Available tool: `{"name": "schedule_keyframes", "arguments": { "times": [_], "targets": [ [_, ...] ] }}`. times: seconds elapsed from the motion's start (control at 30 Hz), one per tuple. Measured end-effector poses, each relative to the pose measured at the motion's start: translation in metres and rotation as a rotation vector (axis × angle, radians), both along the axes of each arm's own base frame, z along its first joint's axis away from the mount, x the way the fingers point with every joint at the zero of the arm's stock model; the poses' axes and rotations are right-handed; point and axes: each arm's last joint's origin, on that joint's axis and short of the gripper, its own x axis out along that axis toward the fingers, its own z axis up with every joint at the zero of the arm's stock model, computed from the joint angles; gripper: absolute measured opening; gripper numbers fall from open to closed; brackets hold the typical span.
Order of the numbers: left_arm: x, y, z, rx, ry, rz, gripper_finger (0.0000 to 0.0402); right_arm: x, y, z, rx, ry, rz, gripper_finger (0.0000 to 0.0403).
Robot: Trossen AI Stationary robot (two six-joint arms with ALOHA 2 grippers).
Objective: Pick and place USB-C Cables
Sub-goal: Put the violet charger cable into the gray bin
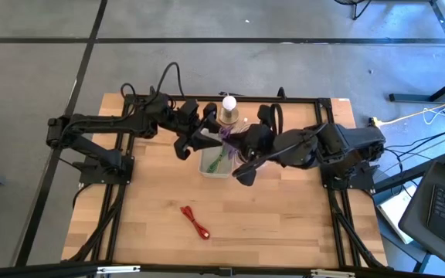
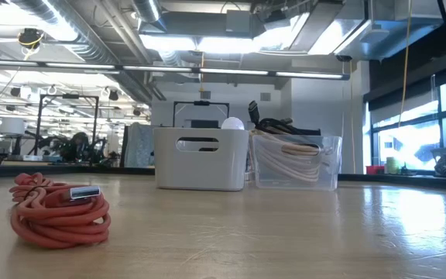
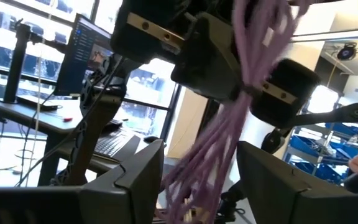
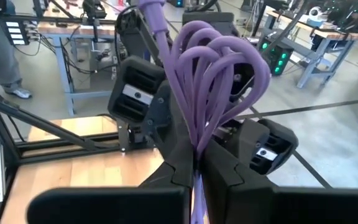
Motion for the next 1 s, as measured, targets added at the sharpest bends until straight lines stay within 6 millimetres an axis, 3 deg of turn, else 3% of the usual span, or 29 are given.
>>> {"name": "schedule_keyframes", "arguments": {
  "times": [0.27, 1.0],
  "targets": [
    [0.000, 0.006, -0.001, 0.004, 0.014, 0.030, 0.0199, 0.006, -0.002, -0.005, -0.007, 0.016, -0.003, 0.0012],
    [0.001, 0.000, -0.003, -0.009, 0.033, -0.017, 0.0200, 0.023, -0.016, -0.013, -0.032, 0.057, 0.023, 0.0012]
  ]
}}
